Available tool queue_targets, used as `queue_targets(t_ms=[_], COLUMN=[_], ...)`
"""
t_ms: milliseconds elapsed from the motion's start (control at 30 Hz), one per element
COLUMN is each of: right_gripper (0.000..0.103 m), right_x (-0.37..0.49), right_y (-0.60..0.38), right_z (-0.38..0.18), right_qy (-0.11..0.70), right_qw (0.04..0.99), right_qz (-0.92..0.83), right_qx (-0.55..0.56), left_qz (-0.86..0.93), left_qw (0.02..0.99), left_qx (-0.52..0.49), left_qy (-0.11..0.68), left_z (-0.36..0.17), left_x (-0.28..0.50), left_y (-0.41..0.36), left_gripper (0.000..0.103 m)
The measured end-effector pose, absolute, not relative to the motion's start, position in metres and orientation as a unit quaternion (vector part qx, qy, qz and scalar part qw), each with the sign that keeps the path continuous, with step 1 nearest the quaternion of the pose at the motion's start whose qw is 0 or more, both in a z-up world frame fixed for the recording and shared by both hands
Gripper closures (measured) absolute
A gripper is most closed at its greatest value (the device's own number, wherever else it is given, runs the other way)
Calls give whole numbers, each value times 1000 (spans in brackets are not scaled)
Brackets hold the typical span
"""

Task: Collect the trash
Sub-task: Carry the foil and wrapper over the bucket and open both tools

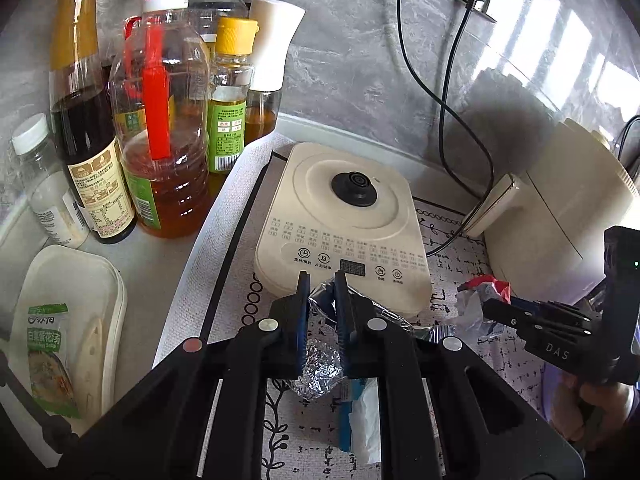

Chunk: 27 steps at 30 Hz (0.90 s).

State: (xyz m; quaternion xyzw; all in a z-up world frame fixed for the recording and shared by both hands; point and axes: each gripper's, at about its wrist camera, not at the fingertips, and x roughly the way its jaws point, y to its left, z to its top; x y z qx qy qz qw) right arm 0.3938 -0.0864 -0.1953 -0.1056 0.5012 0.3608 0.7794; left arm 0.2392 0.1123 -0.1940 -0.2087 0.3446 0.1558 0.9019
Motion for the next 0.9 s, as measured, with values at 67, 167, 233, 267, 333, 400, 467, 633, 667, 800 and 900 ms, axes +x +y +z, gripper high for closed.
queue_targets(t_ms=[67, 167, 233, 267, 333, 400, 467, 633, 667, 800, 900], right_gripper=[81, 81, 80, 80, 80, 79, 79, 77, 77, 77, 76], right_x=[388, 380, 373, 369, 361, 353, 345, 331, 329, 323, 320], right_y=[-92, -103, -112, -117, -130, -145, -159, -192, -198, -226, -252], right_z=[-184, -165, -151, -143, -127, -111, -97, -70, -66, -53, -45], right_qy=[495, 479, 469, 462, 449, 437, 426, 399, 395, 383, 376], right_qw=[782, 790, 795, 799, 807, 815, 822, 841, 843, 854, 863], right_qz=[367, 374, 377, 378, 379, 378, 376, 366, 364, 350, 337], right_qx=[-96, -84, -74, -70, -58, -44, -34, -24, -22, -14, -10], left_qz=[155, 150, 146, 144, 138, 132, 125, 103, 99, 80, 64], left_qw=[907, 914, 919, 921, 926, 930, 934, 941, 942, 945, 946], left_qx=[-203, -195, -190, -188, -181, -174, -167, -149, -147, -142, -136], left_qy=[335, 322, 313, 309, 302, 294, 290, 285, 284, 285, 288], left_z=[-184, -169, -159, -154, -143, -133, -124, -109, -106, -101, -100], left_x=[235, 227, 221, 218, 212, 205, 200, 193, 192, 193, 196], left_y=[107, 97, 90, 86, 77, 67, 57, 29, 23, -3, -23], left_gripper=[91, 91, 91, 91, 91, 91, 91, 91, 91, 91, 91])
